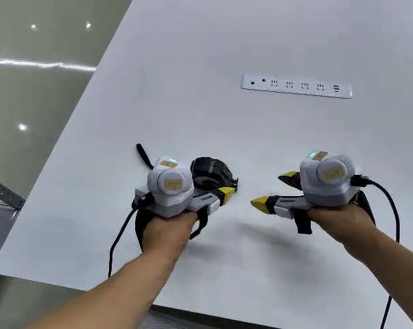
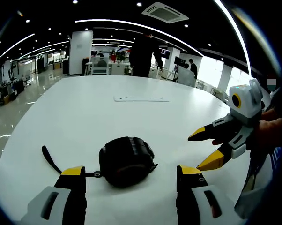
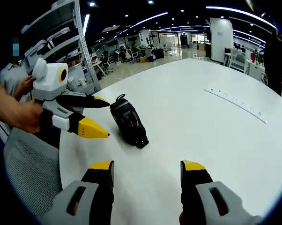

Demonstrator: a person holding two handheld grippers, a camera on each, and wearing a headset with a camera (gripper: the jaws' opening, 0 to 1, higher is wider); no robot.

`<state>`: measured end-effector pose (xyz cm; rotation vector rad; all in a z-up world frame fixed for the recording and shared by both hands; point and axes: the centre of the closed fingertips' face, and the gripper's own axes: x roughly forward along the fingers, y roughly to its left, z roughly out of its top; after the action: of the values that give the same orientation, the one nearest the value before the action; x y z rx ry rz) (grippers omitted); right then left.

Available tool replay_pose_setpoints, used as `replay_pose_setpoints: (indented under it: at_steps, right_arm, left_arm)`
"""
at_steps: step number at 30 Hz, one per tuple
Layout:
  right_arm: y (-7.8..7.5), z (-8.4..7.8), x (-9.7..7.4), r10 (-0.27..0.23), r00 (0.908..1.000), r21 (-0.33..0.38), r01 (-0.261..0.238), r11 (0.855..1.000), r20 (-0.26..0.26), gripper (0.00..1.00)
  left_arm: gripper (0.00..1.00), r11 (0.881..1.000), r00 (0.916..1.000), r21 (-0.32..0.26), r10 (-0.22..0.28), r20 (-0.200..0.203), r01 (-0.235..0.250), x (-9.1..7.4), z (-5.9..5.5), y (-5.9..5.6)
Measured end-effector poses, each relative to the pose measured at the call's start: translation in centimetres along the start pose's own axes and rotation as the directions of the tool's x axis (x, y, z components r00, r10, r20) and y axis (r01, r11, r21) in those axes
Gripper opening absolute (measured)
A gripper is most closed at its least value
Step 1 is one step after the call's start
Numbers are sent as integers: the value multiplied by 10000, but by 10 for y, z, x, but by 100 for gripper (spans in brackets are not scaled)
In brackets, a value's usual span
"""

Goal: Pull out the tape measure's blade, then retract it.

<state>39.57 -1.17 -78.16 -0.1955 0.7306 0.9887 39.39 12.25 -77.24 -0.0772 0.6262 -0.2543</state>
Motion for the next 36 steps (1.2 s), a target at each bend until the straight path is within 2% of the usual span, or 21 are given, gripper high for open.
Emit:
replay_pose_setpoints:
  at_steps: [7, 14, 25, 30, 36]
  right_arm:
    - [9, -3, -28, -450, 9982, 576, 427, 9974, 399, 62]
    - [18, -8, -60, -973, 9918, 1262, 864, 9882, 827, 69]
    - [25, -21, -103, -1530, 9831, 1692, 1346, 9763, 1007, 80]
    - [25, -26, -122, -1786, 9788, 1791, 1588, 9709, 1002, 86]
    - [26, -28, -148, -2145, 9706, 2095, 1885, 9595, 1091, 90]
  left_arm:
    - [81, 9982, 9990, 402, -441, 72, 438, -18, -1, -6]
    - [88, 9948, 9968, 640, -798, -28, 798, -42, -2, -6]
    - [95, 9914, 9950, 838, -999, -91, 1004, -76, -8, 1]
    - [100, 9911, 9948, 857, -1006, -133, 1014, -94, -11, 2]
    - [100, 9890, 9944, 1039, -1043, -164, 1055, -113, -14, 1]
